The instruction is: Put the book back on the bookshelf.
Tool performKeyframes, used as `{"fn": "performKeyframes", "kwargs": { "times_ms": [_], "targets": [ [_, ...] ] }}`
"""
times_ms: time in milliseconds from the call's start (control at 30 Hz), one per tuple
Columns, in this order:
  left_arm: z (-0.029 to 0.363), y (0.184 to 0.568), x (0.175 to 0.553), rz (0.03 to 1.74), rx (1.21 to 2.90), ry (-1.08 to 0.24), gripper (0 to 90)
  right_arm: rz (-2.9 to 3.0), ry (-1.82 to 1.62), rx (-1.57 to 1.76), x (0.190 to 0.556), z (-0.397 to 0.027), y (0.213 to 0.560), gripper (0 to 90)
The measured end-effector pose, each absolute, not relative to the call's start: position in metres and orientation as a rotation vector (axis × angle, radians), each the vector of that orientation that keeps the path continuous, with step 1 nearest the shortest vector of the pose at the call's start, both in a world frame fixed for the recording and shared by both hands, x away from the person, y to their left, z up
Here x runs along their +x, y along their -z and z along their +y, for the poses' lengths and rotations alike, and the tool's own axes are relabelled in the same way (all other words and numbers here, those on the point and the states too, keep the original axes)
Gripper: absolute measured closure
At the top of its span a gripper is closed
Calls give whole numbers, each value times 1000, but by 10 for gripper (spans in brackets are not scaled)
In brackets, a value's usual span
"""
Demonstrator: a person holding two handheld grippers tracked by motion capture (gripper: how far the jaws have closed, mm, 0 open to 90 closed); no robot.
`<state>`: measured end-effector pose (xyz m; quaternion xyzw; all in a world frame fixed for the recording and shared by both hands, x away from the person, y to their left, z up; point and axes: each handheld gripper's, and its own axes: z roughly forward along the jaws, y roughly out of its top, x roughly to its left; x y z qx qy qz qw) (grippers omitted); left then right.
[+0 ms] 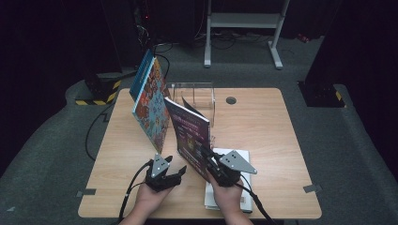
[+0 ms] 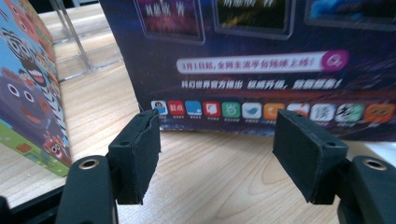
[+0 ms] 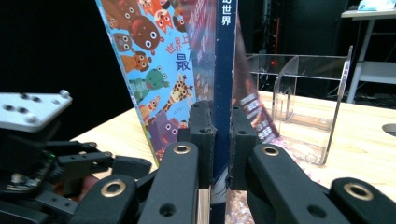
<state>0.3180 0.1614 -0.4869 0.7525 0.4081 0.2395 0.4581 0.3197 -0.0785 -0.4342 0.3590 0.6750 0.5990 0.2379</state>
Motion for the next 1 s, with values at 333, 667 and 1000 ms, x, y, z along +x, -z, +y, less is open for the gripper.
{"fn": "performKeyframes", "kwargs": {
  "times_ms": [333, 667, 1000],
  "targets": [
    [160, 456, 316, 957, 1802, -593, 314, 1834, -1651, 946, 318, -74, 438, 841],
    [160, 429, 318, 941, 1760, -600, 314, 1791, -1690, 971, 319, -67, 439, 840],
    [150, 410, 321, 906, 1740, -603, 310, 1777, -1670, 964, 318, -69, 441, 840]
  ]
}}
